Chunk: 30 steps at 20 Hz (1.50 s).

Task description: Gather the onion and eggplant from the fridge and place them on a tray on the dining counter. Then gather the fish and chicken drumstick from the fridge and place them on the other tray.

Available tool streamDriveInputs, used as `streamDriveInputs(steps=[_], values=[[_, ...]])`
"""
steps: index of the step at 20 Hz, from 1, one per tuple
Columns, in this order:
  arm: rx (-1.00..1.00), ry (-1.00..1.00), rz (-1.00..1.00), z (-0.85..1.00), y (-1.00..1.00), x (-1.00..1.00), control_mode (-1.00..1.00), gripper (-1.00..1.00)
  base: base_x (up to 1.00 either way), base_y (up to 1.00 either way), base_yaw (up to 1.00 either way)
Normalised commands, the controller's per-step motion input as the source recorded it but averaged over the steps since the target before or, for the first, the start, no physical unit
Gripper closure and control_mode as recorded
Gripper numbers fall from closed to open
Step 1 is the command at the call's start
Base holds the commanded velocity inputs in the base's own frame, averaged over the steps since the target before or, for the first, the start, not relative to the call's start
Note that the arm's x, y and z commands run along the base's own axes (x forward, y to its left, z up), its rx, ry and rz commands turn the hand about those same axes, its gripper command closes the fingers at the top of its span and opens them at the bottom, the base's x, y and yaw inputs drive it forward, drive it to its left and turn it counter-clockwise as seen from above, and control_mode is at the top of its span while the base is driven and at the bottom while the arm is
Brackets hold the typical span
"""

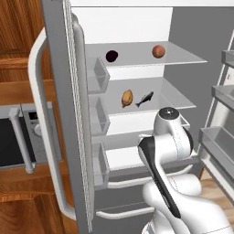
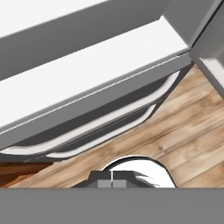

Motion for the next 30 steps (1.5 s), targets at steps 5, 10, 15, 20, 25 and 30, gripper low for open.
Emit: streamDriveInputs(steps=[5, 10, 15, 20, 25, 30], values=[[0.0, 0.0, 0.0, 0.0, 0.0, 0.0, 1.0, 1.0, 0.07, 0.09, -0.09], [0.0, -0.09, 0.0, 0.05, 0.0, 0.0, -1.0, 1.0, 0.0, 0.0, -0.01], [-0.01, -0.1, 0.0, 0.15, 0.0, 0.0, -1.0, 1.0, 0.0, 0.0, 0.0], [0.0, -0.04, 0.0, 0.28, 0.0, -0.1, -1.0, 1.0, 0.0, 0.0, 0.0], [-0.01, -0.06, 0.03, 0.32, 0.0, -0.18, -1.0, 1.0, 0.0, 0.0, 0.0], [-0.01, -0.14, 0.12, 0.26, 0.0, -0.23, -1.0, 1.0, 0.0, 0.0, 0.0]])
